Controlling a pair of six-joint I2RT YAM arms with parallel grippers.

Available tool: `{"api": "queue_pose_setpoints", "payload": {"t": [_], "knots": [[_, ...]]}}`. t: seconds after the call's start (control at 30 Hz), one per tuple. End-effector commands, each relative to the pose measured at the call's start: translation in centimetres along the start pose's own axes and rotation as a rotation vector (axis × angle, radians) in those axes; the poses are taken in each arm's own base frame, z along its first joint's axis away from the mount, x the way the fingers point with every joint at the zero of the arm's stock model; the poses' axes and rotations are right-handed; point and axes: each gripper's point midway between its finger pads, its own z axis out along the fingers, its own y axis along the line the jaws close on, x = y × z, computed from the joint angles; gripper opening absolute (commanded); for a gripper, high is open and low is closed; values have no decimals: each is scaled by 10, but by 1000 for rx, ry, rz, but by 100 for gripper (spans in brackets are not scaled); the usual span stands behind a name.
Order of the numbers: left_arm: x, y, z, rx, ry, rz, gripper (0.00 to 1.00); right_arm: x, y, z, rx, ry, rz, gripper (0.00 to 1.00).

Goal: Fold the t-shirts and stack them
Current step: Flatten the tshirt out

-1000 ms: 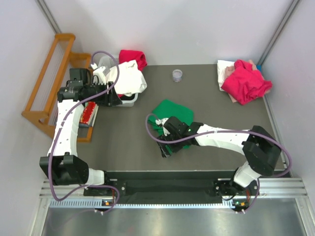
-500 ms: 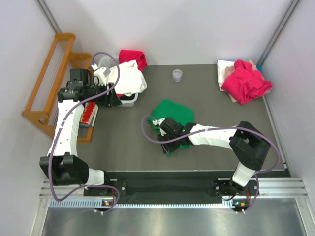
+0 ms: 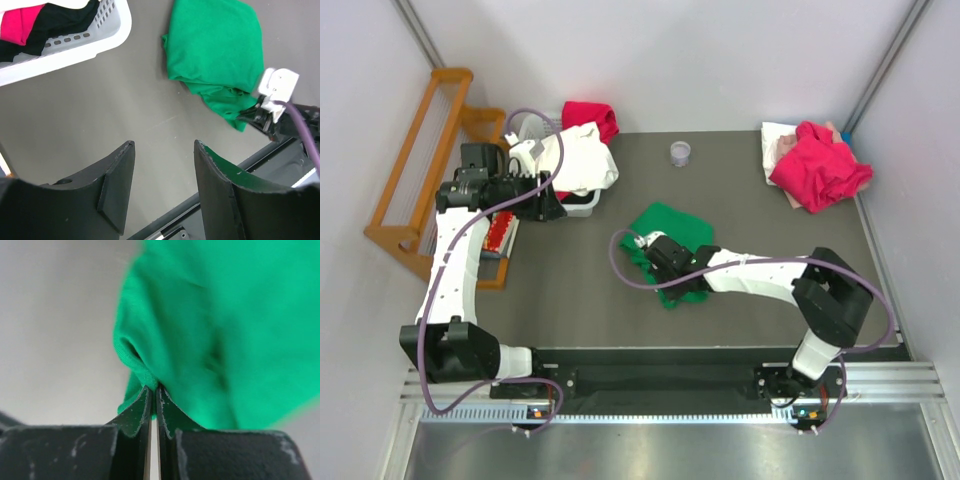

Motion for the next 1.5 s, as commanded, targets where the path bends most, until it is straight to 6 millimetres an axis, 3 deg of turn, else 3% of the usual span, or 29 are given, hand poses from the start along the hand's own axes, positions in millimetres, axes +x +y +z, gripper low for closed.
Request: {"api": "queue_pose_setpoints", "payload": {"t": [0.0,0.03,0.07,0.13,0.17,0.27,0.33,0.43,0.5,0.6,0.8,0.9,1.03,1.13,1.2,1.27,1.3,1.33,1.47], "knots": [[1,-4,-5,3,-14,32,56,-28,-64,-61,302,-141,148,0],[1,-4,-4,5,-12,30,56,-28,-77,-73,355,-178,274,0],[0,-5,-5,6,-16,31,56,-27,-92,-98,387,-257,352,0],[-1,-5,-6,6,-17,33,56,-9,-125,-120,457,-333,547,0],[-3,-6,-6,7,-21,34,56,-14,-136,-150,443,-440,616,0],[-5,-10,-7,28,-24,36,56,-7,-169,-189,517,-531,706,0],[-5,-16,-5,62,-21,25,57,-3,-175,-200,545,-525,705,0],[-4,-28,4,90,6,39,61,-9,-168,-198,487,-531,695,0],[4,-55,20,120,63,109,62,-12,-161,-194,443,-529,694,0],[17,-78,38,127,125,184,63,-13,-158,-189,427,-511,678,0],[35,-97,73,156,269,267,64,-14,-159,-186,431,-517,662,0],[52,-121,97,186,355,317,64,-18,-161,-189,446,-529,667,0],[49,-139,128,251,384,286,62,-18,-166,-191,475,-534,669,0],[68,-151,151,284,446,328,61,-14,-173,-191,520,-528,679,0],[84,-172,162,306,466,399,62,-12,-178,-190,541,-524,698,0],[104,-189,169,307,491,466,62,-11,-186,-190,561,-521,721,0],[99,-197,173,309,438,500,62,-10,-189,-191,567,-524,739,0],[112,-194,178,287,446,511,63,-10,-191,-190,569,-523,745,0],[116,-224,180,281,335,592,64,-8,-198,-182,575,-502,769,0]]}}
